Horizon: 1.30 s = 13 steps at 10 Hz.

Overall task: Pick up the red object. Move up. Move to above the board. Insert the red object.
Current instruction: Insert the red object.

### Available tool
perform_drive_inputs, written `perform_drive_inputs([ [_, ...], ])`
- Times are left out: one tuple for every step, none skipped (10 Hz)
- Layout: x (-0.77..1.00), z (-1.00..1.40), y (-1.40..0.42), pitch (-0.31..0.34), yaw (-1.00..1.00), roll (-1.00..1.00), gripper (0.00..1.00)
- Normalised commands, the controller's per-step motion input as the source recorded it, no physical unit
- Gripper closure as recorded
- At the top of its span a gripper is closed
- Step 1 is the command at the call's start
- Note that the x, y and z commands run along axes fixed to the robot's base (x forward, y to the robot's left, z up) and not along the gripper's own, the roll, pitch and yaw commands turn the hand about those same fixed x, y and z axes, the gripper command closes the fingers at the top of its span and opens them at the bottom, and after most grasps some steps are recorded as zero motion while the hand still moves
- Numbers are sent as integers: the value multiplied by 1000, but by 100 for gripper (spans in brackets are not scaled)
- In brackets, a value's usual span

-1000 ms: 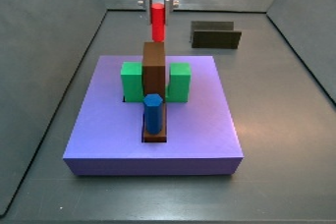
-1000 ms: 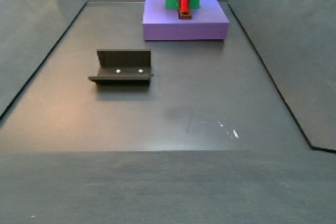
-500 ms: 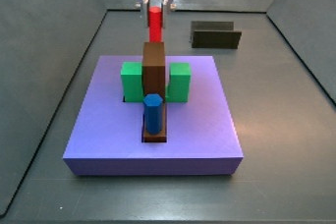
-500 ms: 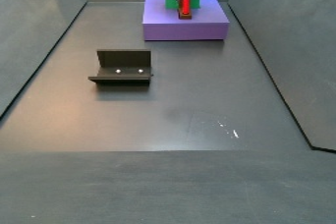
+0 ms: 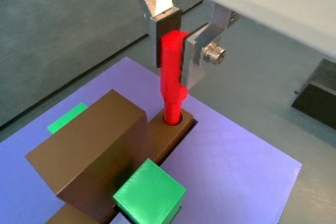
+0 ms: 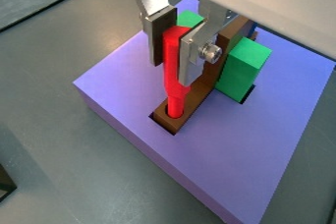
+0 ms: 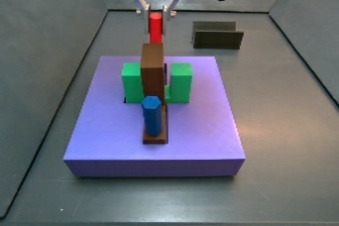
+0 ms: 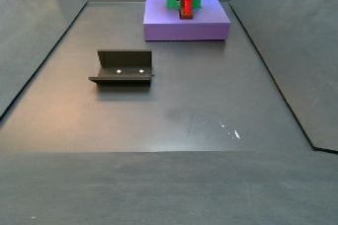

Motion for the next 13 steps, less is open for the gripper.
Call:
perform_drive_inputs([
  [140, 0, 169, 14, -6, 0, 100],
  [91, -46, 117, 6, 0, 34, 100],
  [40, -83, 6, 0, 0, 20, 100],
  [0, -163, 0, 0, 0, 33, 100],
  [0, -160, -40, 0, 0, 29, 100],
  [3, -177, -46, 0, 0, 33, 100],
  [20, -174, -43, 0, 0, 27, 100],
  [91, -83, -100, 0, 0, 39, 100],
  [126, -197, -63, 0, 0, 73, 100],
  [137, -300, -3, 0, 0, 101, 100],
  [140, -377, 0, 0, 0, 131, 100],
  [166, -440, -54, 0, 0, 144, 100],
  [177, -480, -49, 0, 0, 137, 100],
])
